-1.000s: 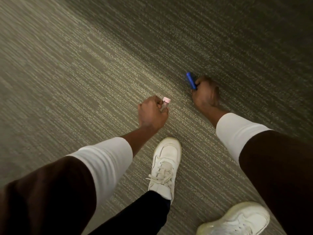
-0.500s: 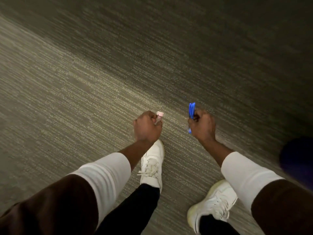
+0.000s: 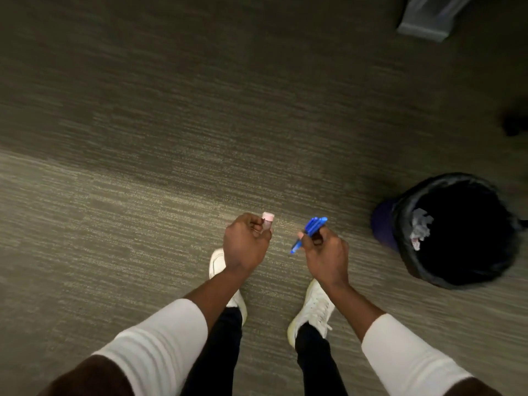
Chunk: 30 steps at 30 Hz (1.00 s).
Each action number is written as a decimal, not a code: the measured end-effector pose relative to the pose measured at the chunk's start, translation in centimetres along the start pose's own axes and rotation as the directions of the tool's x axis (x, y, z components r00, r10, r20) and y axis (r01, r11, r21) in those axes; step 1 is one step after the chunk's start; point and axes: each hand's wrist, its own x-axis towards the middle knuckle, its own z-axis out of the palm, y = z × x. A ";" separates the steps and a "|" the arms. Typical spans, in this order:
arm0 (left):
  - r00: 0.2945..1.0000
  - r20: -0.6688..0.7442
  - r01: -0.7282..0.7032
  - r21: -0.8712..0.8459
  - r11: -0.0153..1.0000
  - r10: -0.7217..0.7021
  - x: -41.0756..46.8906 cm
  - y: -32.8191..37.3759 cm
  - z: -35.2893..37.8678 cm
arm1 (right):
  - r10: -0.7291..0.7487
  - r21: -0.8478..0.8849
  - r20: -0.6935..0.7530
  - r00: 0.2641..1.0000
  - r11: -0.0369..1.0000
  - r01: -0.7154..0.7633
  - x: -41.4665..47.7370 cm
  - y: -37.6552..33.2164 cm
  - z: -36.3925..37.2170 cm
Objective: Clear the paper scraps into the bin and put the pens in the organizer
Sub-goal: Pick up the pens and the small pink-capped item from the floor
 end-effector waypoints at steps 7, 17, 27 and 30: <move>0.991 0.073 -0.115 -0.025 0.993 0.116 -4.7 9.1 -2.2 | -0.007 -0.014 -0.043 0.999 1.000 0.006 -2.7 -1.9 -10.6; 0.958 0.154 -0.240 -0.034 0.970 0.242 -10.6 20.2 -4.1 | 0.004 -0.016 -0.085 0.996 1.000 -0.005 -5.0 -4.9 -23.6; 0.935 0.167 -0.309 -0.055 0.949 0.314 -16.1 29.8 -6.8 | -0.037 -0.013 -0.122 0.992 0.999 0.036 -7.8 -8.9 -33.3; 0.926 0.173 -0.328 -0.065 0.942 0.334 -18.3 32.2 -7.8 | -0.058 -0.017 -0.136 0.989 0.998 0.056 -8.6 -10.2 -35.9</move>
